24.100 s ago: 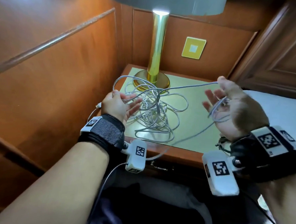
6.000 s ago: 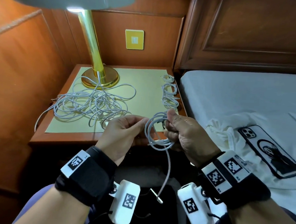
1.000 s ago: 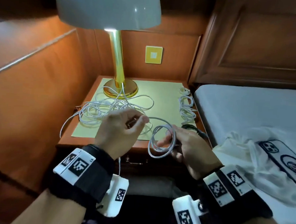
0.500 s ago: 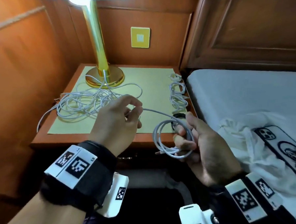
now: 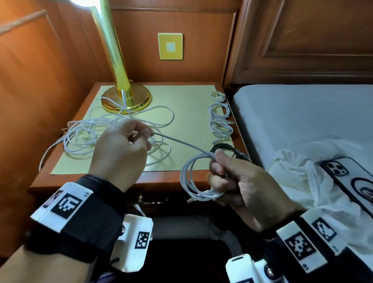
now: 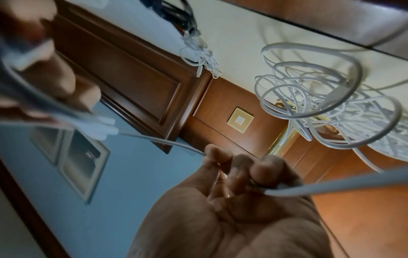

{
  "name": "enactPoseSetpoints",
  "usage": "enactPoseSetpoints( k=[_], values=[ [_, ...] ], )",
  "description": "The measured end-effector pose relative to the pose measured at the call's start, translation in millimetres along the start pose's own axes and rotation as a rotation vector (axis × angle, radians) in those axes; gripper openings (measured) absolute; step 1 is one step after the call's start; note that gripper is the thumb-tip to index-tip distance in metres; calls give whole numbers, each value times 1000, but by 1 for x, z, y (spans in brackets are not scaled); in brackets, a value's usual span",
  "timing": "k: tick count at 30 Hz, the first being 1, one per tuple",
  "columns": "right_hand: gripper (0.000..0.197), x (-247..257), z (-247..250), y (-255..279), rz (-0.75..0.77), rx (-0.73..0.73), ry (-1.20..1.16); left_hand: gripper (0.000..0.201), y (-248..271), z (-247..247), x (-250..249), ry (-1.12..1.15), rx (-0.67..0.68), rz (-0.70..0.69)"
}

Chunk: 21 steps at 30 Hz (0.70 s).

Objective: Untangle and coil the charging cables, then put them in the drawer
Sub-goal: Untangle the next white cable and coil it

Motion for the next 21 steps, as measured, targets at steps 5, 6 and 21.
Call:
enactPoseSetpoints(
  k=[5,6,21],
  values=[
    [36,13,16,5,75,-54,-92,17,6,-15,-7,-72,68,-57],
    [35,14,17,7,85,-56,-115,16,8,-16,-9,-76,72,-75],
    [39,16,0,6,106,-80,-57,21,42,-60,-8,651,373,301]
  ],
)
Point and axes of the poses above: each hand's wrist, its own y-axis away from the middle knuckle, its own z-axis out of the back of the hand, x = y × z, the point moved 9 cm from there along -y, towards the middle knuckle, and after that the axes turned 5 degrees about y, right-handed, at the moved point
